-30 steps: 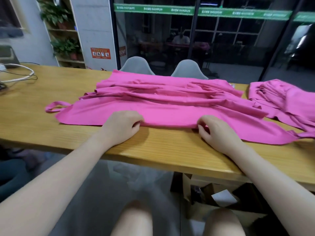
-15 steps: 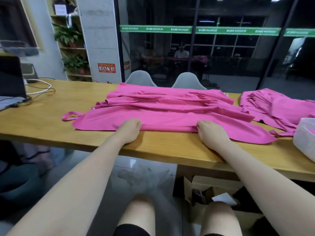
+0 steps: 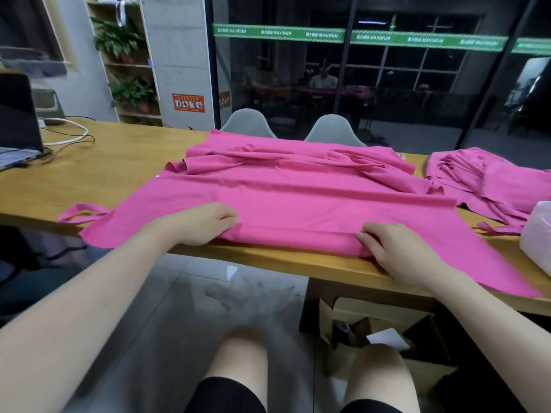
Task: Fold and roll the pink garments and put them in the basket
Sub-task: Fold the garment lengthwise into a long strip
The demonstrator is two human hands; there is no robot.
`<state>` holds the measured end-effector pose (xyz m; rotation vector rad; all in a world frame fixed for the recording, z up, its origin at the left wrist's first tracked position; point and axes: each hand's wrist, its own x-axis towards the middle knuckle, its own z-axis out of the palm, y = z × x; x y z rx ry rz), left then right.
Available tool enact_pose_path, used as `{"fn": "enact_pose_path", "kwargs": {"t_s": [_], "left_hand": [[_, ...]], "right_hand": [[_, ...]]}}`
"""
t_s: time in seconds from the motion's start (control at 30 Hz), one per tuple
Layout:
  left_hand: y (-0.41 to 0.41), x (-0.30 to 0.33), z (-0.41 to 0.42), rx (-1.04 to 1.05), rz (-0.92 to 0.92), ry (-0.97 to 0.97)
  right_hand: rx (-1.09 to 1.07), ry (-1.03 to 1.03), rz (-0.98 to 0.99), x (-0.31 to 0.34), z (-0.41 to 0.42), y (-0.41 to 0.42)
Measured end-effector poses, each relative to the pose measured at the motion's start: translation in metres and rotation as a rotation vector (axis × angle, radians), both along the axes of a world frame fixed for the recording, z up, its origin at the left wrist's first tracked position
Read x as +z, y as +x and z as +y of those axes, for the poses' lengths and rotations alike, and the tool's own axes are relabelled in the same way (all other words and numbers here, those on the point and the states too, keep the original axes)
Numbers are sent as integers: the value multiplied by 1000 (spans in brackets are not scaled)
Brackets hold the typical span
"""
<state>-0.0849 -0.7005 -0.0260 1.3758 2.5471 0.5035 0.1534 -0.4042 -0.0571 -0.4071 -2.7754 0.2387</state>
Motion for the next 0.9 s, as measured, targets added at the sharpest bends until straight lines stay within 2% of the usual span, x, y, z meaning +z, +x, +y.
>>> {"fn": "enact_pose_path", "kwargs": {"t_s": [0.17, 0.23, 0.4, 0.5, 0.57, 0.67, 0.9], "left_hand": [[-20, 22, 12, 38, 34, 69], [-32, 32, 24, 59, 102, 92], [-66, 24, 68, 120, 356, -30], [-85, -6, 85, 143, 369, -57], [-95, -29, 88, 168, 365, -18], [-108, -46, 88, 207, 351, 81], [-106, -49, 80, 166, 314, 117]], "right_hand": [[-13, 106, 130, 35, 17, -17], [-76, 184, 125, 45, 29, -35], [-228, 281, -57, 47, 58, -92], [-267, 325, -187, 18, 70, -116], [-257, 244, -143, -1, 78, -119], [-184, 38, 49, -13, 93, -115], [-127, -85, 88, -15, 89, -105]]}}
